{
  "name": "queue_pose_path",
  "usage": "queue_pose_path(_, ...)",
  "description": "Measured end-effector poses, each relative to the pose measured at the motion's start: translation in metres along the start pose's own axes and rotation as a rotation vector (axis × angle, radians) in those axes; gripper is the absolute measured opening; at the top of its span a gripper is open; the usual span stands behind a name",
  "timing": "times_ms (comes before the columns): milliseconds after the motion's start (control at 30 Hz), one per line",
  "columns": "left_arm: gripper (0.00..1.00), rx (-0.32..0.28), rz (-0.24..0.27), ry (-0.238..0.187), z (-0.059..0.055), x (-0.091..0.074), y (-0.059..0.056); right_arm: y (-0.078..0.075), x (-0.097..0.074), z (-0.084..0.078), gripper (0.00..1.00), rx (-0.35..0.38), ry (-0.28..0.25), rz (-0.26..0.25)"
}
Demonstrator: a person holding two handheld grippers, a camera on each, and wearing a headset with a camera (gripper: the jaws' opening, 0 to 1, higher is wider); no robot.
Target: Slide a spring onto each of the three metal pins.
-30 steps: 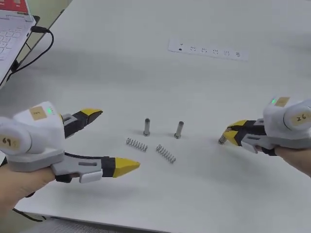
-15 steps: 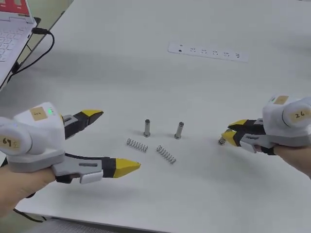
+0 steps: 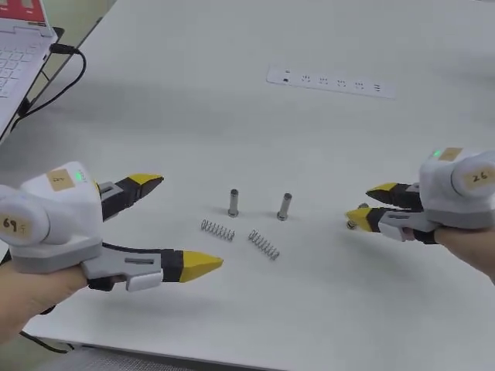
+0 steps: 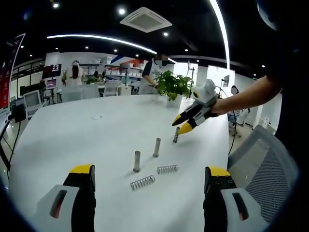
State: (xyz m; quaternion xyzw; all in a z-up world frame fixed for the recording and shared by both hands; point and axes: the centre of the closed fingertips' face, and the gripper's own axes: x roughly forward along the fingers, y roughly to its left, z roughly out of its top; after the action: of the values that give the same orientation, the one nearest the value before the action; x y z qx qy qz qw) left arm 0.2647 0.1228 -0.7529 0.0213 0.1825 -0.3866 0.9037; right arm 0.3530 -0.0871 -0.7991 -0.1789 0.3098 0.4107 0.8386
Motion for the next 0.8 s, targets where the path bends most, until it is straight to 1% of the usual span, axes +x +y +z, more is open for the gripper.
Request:
queue_pose_path(100,0.91,0.0,-0.001,-0.002,0.001,0.0,0.0,0.001,-0.002,0.001,0.37,0.009,-0.012,-0.001)
queue_pose_path(233,0.91,0.003,-0.005,-0.001,0.001,0.001,-0.001,0.004,-0.005,0.002,0.38,0.018,-0.024,-0.001)
queue_pose_path(567,0.92,0.008,-0.014,0.001,0.002,0.002,-0.004,0.006,-0.015,0.007,0.44,0.034,-0.057,-0.021)
queue_pose_path(667,0.92,0.011,-0.015,0.002,0.003,0.001,-0.005,0.007,-0.019,0.007,0.44,0.042,-0.065,-0.023)
queue_pose_path(800,0.92,0.012,-0.015,0.004,0.003,0.001,-0.005,0.009,-0.023,0.008,0.41,0.061,-0.077,-0.013)
